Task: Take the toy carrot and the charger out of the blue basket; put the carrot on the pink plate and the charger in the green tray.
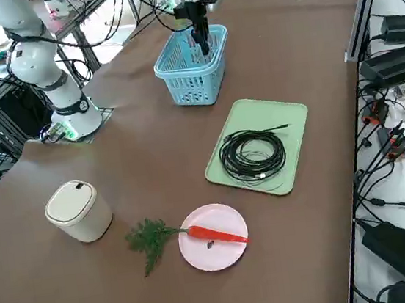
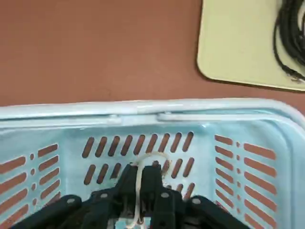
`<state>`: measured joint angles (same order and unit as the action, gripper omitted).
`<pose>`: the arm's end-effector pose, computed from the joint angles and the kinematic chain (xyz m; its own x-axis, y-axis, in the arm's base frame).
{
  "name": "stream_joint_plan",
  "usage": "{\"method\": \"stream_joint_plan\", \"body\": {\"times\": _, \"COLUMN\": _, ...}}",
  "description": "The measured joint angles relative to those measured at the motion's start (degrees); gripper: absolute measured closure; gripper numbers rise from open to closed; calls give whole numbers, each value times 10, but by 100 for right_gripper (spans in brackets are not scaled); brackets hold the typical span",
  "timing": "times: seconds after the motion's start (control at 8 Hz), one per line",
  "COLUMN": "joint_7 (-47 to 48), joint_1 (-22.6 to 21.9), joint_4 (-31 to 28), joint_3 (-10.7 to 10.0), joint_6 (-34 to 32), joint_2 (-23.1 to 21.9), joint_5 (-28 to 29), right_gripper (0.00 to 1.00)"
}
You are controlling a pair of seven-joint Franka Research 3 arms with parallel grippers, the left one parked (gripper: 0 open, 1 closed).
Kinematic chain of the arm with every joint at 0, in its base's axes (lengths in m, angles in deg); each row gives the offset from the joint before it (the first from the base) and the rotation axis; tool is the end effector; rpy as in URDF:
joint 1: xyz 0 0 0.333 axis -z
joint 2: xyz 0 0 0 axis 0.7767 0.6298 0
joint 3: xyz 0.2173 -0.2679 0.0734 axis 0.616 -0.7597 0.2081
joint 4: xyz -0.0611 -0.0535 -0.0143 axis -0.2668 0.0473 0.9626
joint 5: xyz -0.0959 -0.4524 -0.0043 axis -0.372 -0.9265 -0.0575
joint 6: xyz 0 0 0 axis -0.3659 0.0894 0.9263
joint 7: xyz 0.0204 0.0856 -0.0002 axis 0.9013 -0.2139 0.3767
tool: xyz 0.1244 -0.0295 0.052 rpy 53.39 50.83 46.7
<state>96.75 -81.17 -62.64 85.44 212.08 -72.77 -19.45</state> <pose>0.4968 0.3465 0.3099 0.9909 0.0798 0.1082 0.0666 -0.9905 0.1207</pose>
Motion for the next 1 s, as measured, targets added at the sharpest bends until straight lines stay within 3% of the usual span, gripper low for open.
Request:
{"method": "stream_joint_plan", "body": {"times": 0.38, "joint_7": 1, "joint_1": -14, "joint_4": 0, "joint_3": 7, "joint_6": -71, "joint_2": -55, "joint_5": 0, "right_gripper": 97}}
{"method": "stream_joint_plan", "body": {"times": 1.0, "joint_7": 3, "joint_1": -36, "joint_4": 4, "joint_3": 9, "joint_6": -176, "joint_2": -196, "joint_5": 31, "right_gripper": 97}}
